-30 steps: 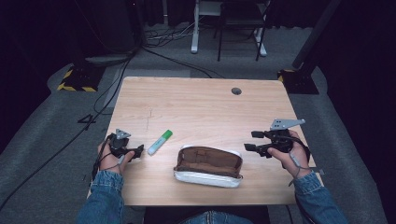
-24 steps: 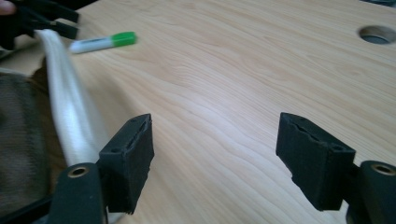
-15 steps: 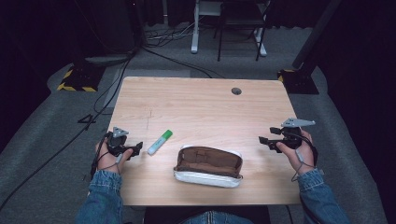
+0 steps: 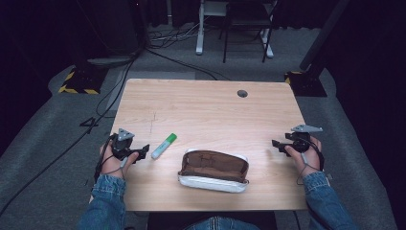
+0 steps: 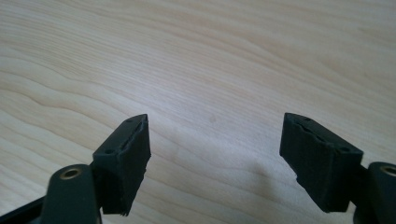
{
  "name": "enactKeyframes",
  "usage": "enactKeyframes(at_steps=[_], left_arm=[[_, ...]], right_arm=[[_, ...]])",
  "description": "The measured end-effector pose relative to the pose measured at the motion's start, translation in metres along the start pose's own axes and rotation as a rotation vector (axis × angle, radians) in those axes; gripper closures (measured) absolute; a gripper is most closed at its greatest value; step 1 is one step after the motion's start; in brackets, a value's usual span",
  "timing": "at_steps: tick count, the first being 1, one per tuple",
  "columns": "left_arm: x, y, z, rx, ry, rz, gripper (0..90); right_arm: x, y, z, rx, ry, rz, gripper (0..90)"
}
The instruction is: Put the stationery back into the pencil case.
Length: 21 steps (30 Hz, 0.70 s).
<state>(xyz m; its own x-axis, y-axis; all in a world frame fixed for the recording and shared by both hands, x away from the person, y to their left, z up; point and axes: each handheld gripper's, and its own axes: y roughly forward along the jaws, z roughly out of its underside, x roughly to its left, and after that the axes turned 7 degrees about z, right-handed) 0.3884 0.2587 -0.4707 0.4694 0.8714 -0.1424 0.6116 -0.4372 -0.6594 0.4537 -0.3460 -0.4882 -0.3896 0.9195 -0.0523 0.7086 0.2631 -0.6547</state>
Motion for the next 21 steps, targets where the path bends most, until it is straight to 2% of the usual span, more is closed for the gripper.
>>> enactKeyframes(at_steps=[4,6,12,21], left_arm=[[-0.004,0.0,-0.004,0.008,0.012,0.009,23.6],[-0.006,0.001,-0.005,0.008,0.012,0.027,28.2],[-0.015,0.005,-0.012,0.012,0.038,0.043,25.9],[-0.028,0.019,-0.02,0.039,0.083,0.08,26.8]], right_arm=[[-0.004,0.008,0.01,0.029,0.005,0.024,22.3],[-0.004,0.009,0.011,0.025,0.002,0.041,20.3],[-0.002,0.01,0.011,0.021,0.014,0.069,18.4],[-0.001,0.01,0.012,0.02,0.011,0.06,20.2]])
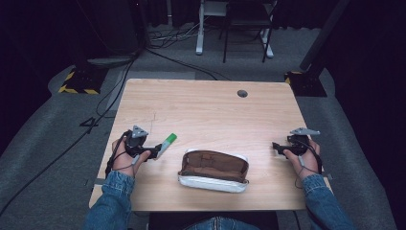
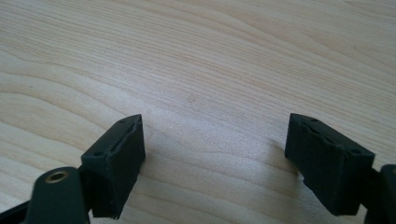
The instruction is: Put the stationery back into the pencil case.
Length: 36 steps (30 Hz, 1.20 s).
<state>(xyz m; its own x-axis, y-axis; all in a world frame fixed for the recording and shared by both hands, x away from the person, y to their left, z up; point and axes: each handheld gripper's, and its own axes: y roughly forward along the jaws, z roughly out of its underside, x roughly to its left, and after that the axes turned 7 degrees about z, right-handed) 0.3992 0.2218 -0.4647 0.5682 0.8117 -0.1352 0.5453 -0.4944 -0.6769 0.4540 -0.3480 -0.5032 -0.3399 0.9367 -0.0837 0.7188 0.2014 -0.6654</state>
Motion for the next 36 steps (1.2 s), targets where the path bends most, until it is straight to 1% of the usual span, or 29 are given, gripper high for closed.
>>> enactKeyframes(at_steps=[1,3,4,5,6,7,9,11,12,13,14,18,21,22,26,28,31,36], left_arm=[[-0.001,0.003,-0.001,0.003,0.008,0.004,27.6],[-0.002,0.005,-0.001,0.012,0.011,0.01,30.2],[-0.004,0.009,-0.002,0.022,0.022,0.014,30.2],[-0.006,0.013,-0.003,0.028,0.024,0.025,34.1],[-0.006,0.013,-0.003,0.028,0.024,0.025,35.7],[-0.008,0.019,-0.005,0.039,0.029,0.038,37.9],[-0.008,0.021,-0.005,0.046,0.036,0.042,38.7],[-0.009,0.028,-0.006,0.062,0.05,0.035,42.1],[-0.009,0.032,-0.007,0.076,0.046,0.032,43.8],[-0.008,0.034,-0.007,0.083,0.053,0.033,45.2],[-0.008,0.037,-0.007,0.09,0.044,0.039,47.0],[-0.004,0.044,-0.006,0.127,0.05,0.039,53.9],[-0.004,0.045,-0.005,0.121,0.052,0.04,56.0],[-0.003,0.045,-0.005,0.122,0.059,0.034,59.6],[-0.003,0.045,-0.003,0.109,0.057,0.033,64.9],[-0.002,0.044,-0.003,0.107,0.069,0.028,65.5],[-0.003,0.044,-0.002,0.108,0.071,0.026,65.7],[-0.002,0.043,-0.002,0.108,0.079,0.04,65.9]], right_arm=[[0.0,0.0,0.0,0.0,-0.001,-0.001,20.2],[0.0,0.0,0.0,0.0,-0.001,-0.002,20.3],[0.0,0.0,0.0,-0.001,-0.001,-0.003,20.4],[0.0,0.0,0.0,-0.001,-0.002,-0.004,20.5],[0.0,0.0,0.0,-0.001,-0.002,-0.004,20.5],[0.0,0.0,0.0,-0.001,-0.001,-0.004,20.6],[0.0,0.0,0.0,-0.001,-0.002,-0.004,20.7],[0.0,0.0,0.0,-0.001,-0.001,-0.004,20.7],[0.0,0.0,0.0,-0.002,-0.001,-0.005,20.8],[0.0,0.0,0.0,-0.002,-0.001,-0.005,20.9],[0.0,0.0,0.0,-0.002,-0.001,-0.005,21.0],[0.0,0.0,0.0,-0.003,-0.002,-0.006,21.2],[0.0,0.0,0.0,-0.003,-0.002,-0.007,21.4],[0.0,0.0,0.0,-0.004,-0.002,-0.007,21.5],[0.0,0.0,0.0,-0.004,-0.004,-0.006,21.5],[0.0,0.0,0.0,-0.005,-0.003,-0.006,21.5],[0.0,0.0,0.0,-0.004,-0.003,-0.006,21.5],[0.0,0.0,0.0,-0.005,-0.004,-0.006,21.5]])
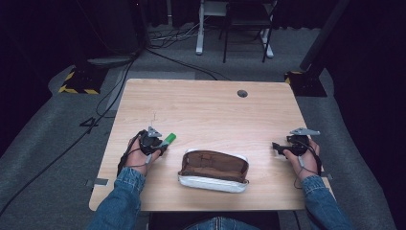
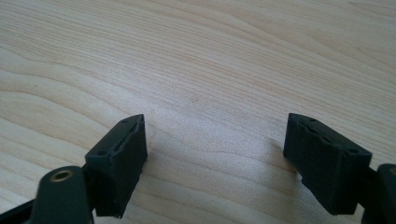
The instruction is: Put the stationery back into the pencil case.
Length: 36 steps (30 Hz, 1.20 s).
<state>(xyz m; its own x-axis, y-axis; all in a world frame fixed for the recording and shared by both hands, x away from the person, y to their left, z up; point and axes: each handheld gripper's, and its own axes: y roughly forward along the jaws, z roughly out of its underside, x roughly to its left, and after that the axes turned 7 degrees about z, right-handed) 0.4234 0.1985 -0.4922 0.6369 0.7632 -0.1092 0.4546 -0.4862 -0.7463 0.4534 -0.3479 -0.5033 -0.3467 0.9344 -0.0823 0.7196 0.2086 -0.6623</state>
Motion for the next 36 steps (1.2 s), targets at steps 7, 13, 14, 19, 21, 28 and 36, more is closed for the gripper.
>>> enactKeyframes(at_steps=[7,13,14,19,21,28,36], left_arm=[[0.003,-0.005,0.0,-0.006,-0.024,0.025,66.0],[0.001,-0.015,-0.004,-0.039,-0.019,0.029,66.0],[0.0,-0.017,-0.005,-0.041,-0.006,0.03,66.0],[-0.004,-0.03,-0.009,-0.066,-0.012,0.04,66.0],[-0.005,-0.036,-0.011,-0.077,-0.015,0.044,66.0],[-0.013,-0.054,-0.017,-0.098,0.004,0.069,66.0],[-0.029,-0.073,-0.026,-0.118,0.045,0.092,66.0]], right_arm=[[0.001,0.0,0.0,-0.003,-0.007,0.0,23.2],[0.001,-0.001,0.0,-0.009,-0.012,-0.014,26.6],[0.001,-0.001,0.0,-0.012,-0.012,-0.016,29.8],[0.003,-0.002,0.001,-0.019,-0.017,-0.022,32.3],[0.003,-0.002,0.001,-0.019,-0.018,-0.022,32.2],[0.003,-0.002,0.001,-0.018,-0.018,-0.022,32.2],[0.003,-0.002,0.001,-0.018,-0.018,-0.022,32.2]])
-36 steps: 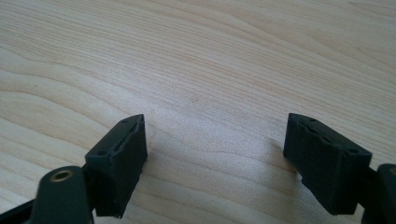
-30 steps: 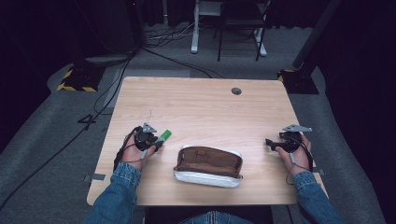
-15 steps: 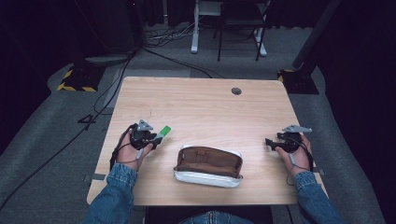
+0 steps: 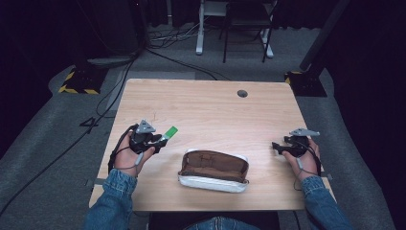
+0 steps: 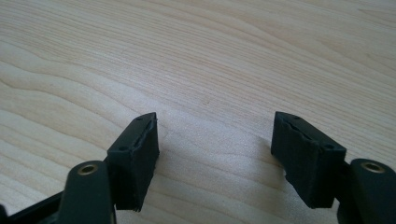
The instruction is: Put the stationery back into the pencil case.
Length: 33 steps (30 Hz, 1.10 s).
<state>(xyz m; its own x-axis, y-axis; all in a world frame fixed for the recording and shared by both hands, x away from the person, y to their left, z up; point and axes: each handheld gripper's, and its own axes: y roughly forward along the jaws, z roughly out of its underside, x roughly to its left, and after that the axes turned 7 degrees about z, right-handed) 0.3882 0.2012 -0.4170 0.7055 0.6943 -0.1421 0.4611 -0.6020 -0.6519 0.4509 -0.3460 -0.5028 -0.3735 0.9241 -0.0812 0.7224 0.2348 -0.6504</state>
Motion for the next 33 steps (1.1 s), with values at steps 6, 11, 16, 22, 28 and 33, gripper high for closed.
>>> enactKeyframes(at_steps=[6,11,16,22,28,33], left_arm=[[-0.013,-0.004,-0.007,-0.005,0.042,0.014,66.0],[-0.023,-0.008,-0.012,-0.008,0.06,0.038,66.0],[-0.031,-0.013,-0.017,-0.012,0.089,0.053,66.0],[-0.04,-0.018,-0.021,-0.02,0.111,0.071,66.0],[-0.057,-0.023,-0.027,-0.019,0.17,0.125,66.0],[-0.068,-0.024,-0.031,-0.01,0.209,0.155,66.0]], right_arm=[[0.0,0.0,0.0,0.0,-0.001,-0.001,32.2],[0.0,0.0,0.0,0.0,-0.003,-0.003,32.2],[0.0,0.0,0.0,0.0,-0.004,-0.003,32.2],[0.0,0.0,0.0,-0.001,-0.005,-0.003,32.2],[0.0,0.0,0.0,-0.001,-0.005,-0.005,32.2],[0.0,0.0,0.0,-0.001,-0.006,-0.005,32.2]])
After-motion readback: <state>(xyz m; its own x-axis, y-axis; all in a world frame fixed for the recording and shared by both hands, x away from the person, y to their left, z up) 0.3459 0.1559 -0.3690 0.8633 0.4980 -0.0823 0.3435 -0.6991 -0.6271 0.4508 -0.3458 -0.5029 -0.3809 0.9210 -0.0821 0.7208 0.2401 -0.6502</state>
